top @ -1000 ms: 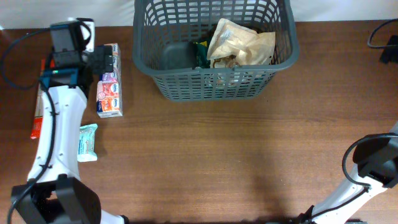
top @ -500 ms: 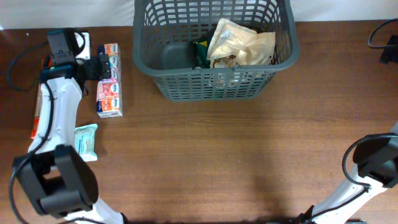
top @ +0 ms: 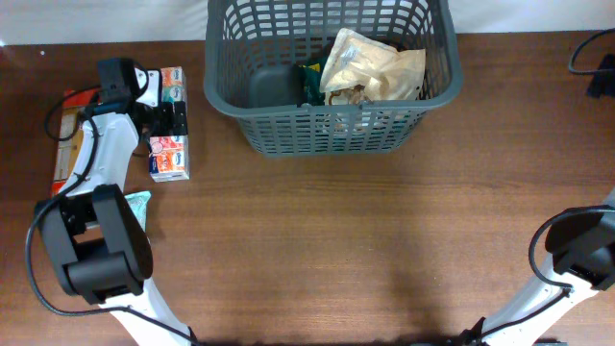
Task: Pack container
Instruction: 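Lower the left gripper and grasp the tissue pack stack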
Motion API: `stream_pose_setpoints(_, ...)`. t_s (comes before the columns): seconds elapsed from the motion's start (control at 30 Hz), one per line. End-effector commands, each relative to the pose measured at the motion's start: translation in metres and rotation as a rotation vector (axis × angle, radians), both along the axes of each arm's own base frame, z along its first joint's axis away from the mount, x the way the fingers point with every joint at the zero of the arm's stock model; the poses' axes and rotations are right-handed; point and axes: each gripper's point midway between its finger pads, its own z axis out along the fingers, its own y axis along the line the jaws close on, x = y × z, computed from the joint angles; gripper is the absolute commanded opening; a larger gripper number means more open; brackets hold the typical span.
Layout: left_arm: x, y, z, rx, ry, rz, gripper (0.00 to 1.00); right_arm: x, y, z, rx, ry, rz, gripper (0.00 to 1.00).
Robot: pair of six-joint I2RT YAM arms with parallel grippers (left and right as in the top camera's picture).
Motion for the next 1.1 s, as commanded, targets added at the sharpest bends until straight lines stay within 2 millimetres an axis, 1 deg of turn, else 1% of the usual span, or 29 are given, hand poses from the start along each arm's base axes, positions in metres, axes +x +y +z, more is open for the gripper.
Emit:
stream_pose_setpoints(0.0,0.008,-0.002,0.000,-0.006,-0.020,-0.024,0.99,-0.002,0.002,0.012,-0.010,-0.027,-0.003,0.99)
stream_pose_setpoints(0.17,0.017,0.000,0.005,0.003,-0.062,-0.024,0.99,-0.002,0.002,0.012,-0.010,-0.027,-0.003,0.99)
stream_pose_setpoints(0.4,0.013,-0.001,-0.005,-0.003,-0.030,-0.024,0.99,-0.002,0.002,0.012,-0.010,-0.027,-0.003,0.99)
stream_pose_setpoints(0.6,-0.005,-0.004,-0.017,-0.024,0.056,-0.019,0.99,-0.002,0.002,0.012,-0.010,-0.027,-0.003,0.99)
stream_pose_setpoints(0.77,-0.019,0.000,-0.025,-0.028,0.120,0.050,0.99,-0.002,0.002,0.012,-0.010,-0.027,-0.003,0.99)
stream_pose_setpoints(0.9,-0.025,0.000,-0.033,-0.033,0.156,0.070,0.99,-0.002,0.002,0.012,-0.010,-0.027,-0.003,0.99)
stream_pose_setpoints(1.07,-0.029,-0.001,-0.048,-0.040,0.193,0.070,0.99,-0.002,0.002,0.012,-0.010,-0.027,-0.003,0.99)
